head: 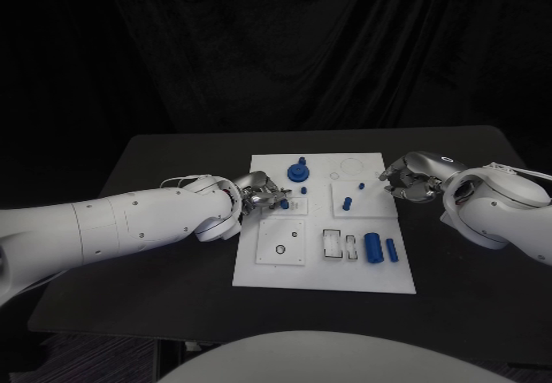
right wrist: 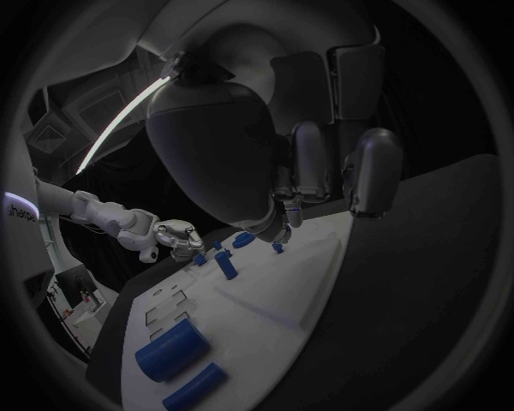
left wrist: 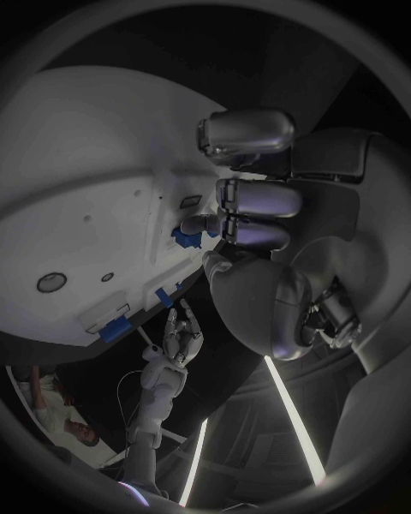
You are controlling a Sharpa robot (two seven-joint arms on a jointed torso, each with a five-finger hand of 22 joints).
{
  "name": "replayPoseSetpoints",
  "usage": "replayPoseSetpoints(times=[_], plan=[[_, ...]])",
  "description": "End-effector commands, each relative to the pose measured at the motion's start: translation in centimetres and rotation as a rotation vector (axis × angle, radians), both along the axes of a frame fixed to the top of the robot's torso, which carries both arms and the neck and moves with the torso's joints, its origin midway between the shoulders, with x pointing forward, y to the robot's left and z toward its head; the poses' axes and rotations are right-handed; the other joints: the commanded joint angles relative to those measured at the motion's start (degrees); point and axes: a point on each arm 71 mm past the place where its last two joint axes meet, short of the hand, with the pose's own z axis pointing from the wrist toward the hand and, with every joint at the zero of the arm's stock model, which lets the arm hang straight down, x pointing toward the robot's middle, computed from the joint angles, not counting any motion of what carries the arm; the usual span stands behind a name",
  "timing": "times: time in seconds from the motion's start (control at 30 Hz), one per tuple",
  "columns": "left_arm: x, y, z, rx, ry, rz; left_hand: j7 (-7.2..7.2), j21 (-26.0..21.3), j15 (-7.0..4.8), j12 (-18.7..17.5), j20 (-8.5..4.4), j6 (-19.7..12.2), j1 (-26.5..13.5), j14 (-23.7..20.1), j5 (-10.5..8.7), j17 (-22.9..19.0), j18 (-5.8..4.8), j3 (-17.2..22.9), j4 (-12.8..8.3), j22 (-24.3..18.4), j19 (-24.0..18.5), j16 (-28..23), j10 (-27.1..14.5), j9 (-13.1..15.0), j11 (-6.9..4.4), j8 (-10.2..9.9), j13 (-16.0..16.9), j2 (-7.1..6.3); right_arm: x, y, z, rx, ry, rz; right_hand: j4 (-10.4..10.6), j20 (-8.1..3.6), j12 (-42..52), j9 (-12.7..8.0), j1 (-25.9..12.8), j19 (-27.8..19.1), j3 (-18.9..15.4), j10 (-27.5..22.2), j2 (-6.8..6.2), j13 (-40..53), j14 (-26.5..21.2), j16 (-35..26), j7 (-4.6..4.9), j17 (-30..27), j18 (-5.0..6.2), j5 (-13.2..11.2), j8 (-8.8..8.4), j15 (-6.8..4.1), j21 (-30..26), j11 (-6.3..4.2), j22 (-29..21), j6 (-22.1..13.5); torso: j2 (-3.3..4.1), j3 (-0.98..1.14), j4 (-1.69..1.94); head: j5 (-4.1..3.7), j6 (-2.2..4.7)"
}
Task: Assemble the parts on the task board
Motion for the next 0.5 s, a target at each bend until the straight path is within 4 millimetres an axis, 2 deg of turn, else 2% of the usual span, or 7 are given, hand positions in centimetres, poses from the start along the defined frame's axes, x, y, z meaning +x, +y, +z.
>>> replayPoseSetpoints(times=[0.03,0.17,0.5], plan=[[-0.13,-0.19,-0.15,0.002,0.018,-0.012,-0.26,-0.29,-0.55,0.2,-0.4,-0.62,1.49,6.06,0.45,15.09,-0.11,-0.08,-0.49,9.73,0.28,0.38,6.0,1.65,-0.43,1.13,15.03,-0.29,-0.05,-0.1,-0.16,-0.008,0.008,-0.013,-0.02,0.04,-0.3,-0.08,-0.39,-0.19,0.32,-0.3,0.01,4.06,3.93,-0.18,0.02,7.56,-0.08,0.26,-0.28,0.33,-0.21,-0.15,9.87,0.09,-0.01,-0.01,0.0,0.03,-0.01],[-0.13,-0.25,-0.15,0.001,0.018,-0.016,-0.35,-0.4,-0.62,0.2,-0.47,-1.21,3.2,6.06,0.42,15.09,-0.1,0.08,-1.32,9.79,0.28,0.38,6.0,1.62,-0.51,2.26,15.03,-0.91,-0.05,-0.11,-0.16,-0.008,0.008,-0.013,-0.02,0.04,-0.3,-0.08,-0.39,-0.19,0.32,-0.3,0.01,4.06,3.93,-0.18,0.02,7.56,-0.08,0.26,-0.28,0.33,-0.21,-0.15,9.87,0.09,0.0,-0.02,0.03,0.04,-0.01],[-0.13,-0.34,-0.14,-0.002,0.016,-0.021,-0.45,-0.59,-0.68,0.2,-0.52,-1.65,5.03,6.06,0.06,15.09,-0.08,0.32,-2.48,9.84,0.25,0.38,6.0,1.53,-0.58,3.18,15.03,-1.52,-0.04,-0.11,-0.25,0.005,0.02,-0.02,-0.09,0.03,-0.4,-0.1,-0.42,-0.24,0.45,-0.32,0.04,3.96,3.91,-0.28,0.07,7.46,-0.04,0.24,-0.28,0.33,-0.39,-0.13,9.82,0.16,-0.06,-0.01,-0.03,0.28,-0.01]])
